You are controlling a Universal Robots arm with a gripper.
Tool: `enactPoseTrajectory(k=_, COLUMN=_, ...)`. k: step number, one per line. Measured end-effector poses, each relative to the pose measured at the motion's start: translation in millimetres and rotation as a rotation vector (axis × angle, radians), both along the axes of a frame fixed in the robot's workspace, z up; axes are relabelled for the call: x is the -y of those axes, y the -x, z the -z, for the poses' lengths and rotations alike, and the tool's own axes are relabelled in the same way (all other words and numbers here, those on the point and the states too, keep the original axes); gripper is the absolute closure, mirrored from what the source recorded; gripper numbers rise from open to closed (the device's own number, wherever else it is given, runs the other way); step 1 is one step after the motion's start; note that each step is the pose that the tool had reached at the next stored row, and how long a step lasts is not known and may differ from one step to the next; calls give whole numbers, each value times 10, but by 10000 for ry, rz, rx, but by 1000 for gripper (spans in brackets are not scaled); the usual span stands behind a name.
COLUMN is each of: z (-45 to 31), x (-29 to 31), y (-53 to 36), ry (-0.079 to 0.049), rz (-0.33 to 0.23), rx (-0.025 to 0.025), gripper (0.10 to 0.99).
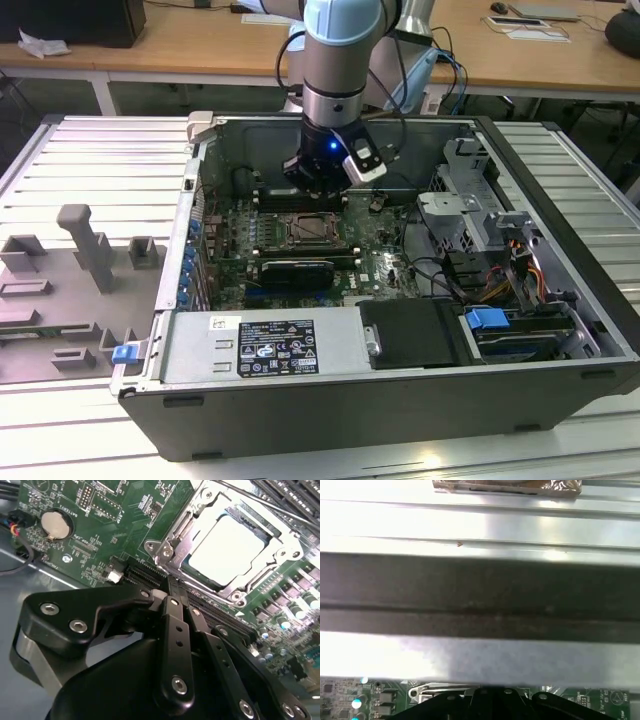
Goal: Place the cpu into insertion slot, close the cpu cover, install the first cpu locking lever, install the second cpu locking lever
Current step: 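Install the first cpu locking lever, then install the second cpu locking lever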
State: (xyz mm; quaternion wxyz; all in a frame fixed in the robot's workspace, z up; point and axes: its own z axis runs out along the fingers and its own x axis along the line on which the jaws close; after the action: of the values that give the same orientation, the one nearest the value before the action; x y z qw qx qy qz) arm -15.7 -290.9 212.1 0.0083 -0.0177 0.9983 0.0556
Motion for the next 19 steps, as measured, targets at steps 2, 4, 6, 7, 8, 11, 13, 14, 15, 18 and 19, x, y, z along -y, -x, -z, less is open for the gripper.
enactPoseTrajectory(k=2, z=0, x=7, y=0, ry=-1, rz=-1, rx=0, gripper=980)
enactPoseTrajectory(k=4, z=0, x=14, y=0, ry=-1, rz=0, rx=0, gripper=980)
enactPoseTrajectory(k=6, z=0, x=30, y=0, ry=-1, rz=-1, rx=0, gripper=980)
enactPoseTrajectory(k=7, z=0, x=40, y=0, ry=0, rz=-1, rx=-1, gripper=980)
enactPoseTrajectory(k=8, z=0, x=46, y=0, ry=0, rz=-1, rx=-1, gripper=980)
enactPoseTrajectory(k=11, z=0, x=66, y=0, ry=-1, rz=0, rx=0, gripper=980)
enactPoseTrajectory(k=13, z=0, x=76, y=0, ry=0, rz=-1, rx=0, gripper=980)
enactPoseTrajectory(k=14, z=0, x=82, y=0, ry=0, rz=-1, rx=-1, gripper=980)
enactPoseTrajectory(k=15, z=0, x=86, y=0, ry=-1, rz=-1, rx=0, gripper=980)
enactPoseTrajectory(k=18, z=0, x=108, y=0, ry=0, rz=-1, rx=0, gripper=980)
enactPoseTrajectory(k=19, z=0, x=126, y=0, ry=1, rz=-1, rx=0, gripper=980)
